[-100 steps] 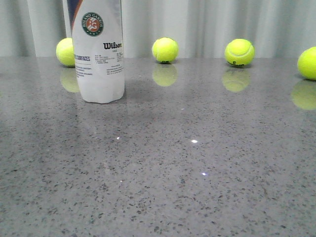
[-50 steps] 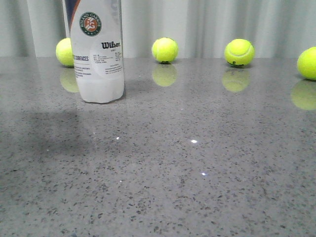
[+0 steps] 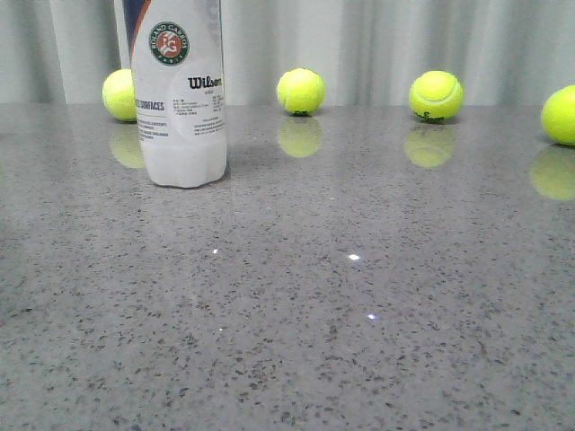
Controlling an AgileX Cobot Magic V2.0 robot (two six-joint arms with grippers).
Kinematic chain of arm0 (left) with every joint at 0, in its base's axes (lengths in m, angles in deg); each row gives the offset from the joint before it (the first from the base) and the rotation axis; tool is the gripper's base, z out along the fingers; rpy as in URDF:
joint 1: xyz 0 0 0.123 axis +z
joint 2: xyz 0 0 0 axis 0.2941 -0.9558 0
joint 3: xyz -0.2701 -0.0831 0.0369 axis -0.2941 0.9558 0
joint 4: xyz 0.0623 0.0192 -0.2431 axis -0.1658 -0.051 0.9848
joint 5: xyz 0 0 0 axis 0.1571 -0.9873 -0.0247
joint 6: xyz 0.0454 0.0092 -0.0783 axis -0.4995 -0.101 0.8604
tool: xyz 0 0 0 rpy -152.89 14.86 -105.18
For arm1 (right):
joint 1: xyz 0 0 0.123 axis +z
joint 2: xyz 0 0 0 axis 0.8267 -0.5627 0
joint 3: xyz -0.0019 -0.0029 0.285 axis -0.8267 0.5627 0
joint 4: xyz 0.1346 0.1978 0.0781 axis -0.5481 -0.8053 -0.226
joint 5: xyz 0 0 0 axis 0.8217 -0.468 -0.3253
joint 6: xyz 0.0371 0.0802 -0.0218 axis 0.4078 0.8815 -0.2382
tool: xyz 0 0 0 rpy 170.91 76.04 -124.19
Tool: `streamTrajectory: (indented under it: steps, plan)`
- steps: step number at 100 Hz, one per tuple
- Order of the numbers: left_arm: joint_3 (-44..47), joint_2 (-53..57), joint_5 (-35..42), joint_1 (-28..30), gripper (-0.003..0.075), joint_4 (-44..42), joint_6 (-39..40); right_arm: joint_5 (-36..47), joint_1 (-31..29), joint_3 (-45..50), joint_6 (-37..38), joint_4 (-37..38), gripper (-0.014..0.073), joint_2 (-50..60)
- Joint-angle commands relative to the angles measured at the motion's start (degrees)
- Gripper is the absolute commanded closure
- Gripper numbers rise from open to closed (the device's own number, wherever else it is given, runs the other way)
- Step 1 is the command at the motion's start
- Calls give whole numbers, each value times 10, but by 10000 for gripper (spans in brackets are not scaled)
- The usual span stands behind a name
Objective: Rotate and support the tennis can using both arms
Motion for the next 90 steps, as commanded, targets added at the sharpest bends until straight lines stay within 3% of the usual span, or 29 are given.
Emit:
streamTrajectory:
  steps: [1,27,54,77,83,90]
  plan:
    - [12,34,48,18,738,-4,6,46,-2,-14,-5,2,654,-5]
    - [128,145,139,79,739,-4,6,46,-2,-14,-5,2,654,-5]
    - [262,282,187,148,738,-4,6,46,-2,-14,-5,2,654,-5]
    - [356,404,199,158,739,9,6,46,-2,-14,-5,2,654,-5]
    - [382,400,238,159,738,9,6,45,-2,-14,-5,2,654,-5]
    - [377,399,211,158,739,9,6,43,-2,-14,-5,2,654,-5]
